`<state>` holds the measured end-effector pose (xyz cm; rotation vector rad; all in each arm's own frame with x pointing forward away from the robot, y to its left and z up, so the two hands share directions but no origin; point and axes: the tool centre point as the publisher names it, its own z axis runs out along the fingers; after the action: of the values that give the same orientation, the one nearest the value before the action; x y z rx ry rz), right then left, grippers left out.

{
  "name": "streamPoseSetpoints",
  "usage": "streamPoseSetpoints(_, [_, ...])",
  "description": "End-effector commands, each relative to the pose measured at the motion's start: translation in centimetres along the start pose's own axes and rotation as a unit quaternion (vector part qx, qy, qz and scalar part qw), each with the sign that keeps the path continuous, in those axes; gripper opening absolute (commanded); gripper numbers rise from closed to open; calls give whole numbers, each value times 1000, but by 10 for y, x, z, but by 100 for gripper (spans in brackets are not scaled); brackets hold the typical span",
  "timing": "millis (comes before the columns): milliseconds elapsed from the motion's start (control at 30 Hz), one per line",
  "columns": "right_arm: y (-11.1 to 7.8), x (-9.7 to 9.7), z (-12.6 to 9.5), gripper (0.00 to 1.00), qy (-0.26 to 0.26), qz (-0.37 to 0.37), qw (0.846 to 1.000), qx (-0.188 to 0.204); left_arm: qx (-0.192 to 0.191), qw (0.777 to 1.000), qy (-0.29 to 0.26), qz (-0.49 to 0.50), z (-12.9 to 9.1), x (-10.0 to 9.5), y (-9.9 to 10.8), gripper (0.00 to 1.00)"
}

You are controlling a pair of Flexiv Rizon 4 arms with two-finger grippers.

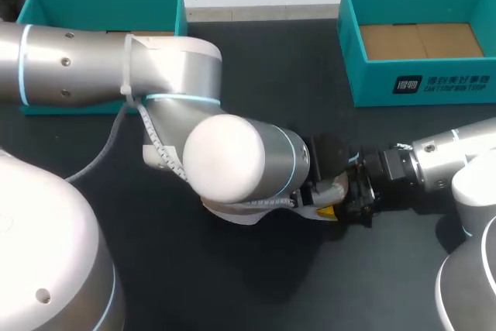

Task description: Take the shoe out of the shoebox, open the shoe tongue, remove and reinsert the insole, then place the shoe into the shoebox

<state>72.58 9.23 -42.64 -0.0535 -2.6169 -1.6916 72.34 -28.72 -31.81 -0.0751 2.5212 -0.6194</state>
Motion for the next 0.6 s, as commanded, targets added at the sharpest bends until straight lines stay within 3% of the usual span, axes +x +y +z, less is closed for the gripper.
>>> streamPoseSetpoints(33, [-4, 0, 2, 0, 0, 0, 1000, 0, 1, 1000, -1, -3, 7, 3, -1, 15])
streamPoseSetpoints(67, [-4, 0, 2, 0, 0, 0, 1000, 0, 3, 1000, -2, -11, 8, 2, -1, 0])
streamPoseSetpoints(267, [-4, 0, 2, 0, 0, 0, 1000, 0, 7, 1000, 14, -16, 6, 3, -5, 0])
streamPoseSetpoints(600, [-4, 0, 2, 0, 0, 0, 1000, 0, 49, 995, 64, -57, -26, -11, -29, 0])
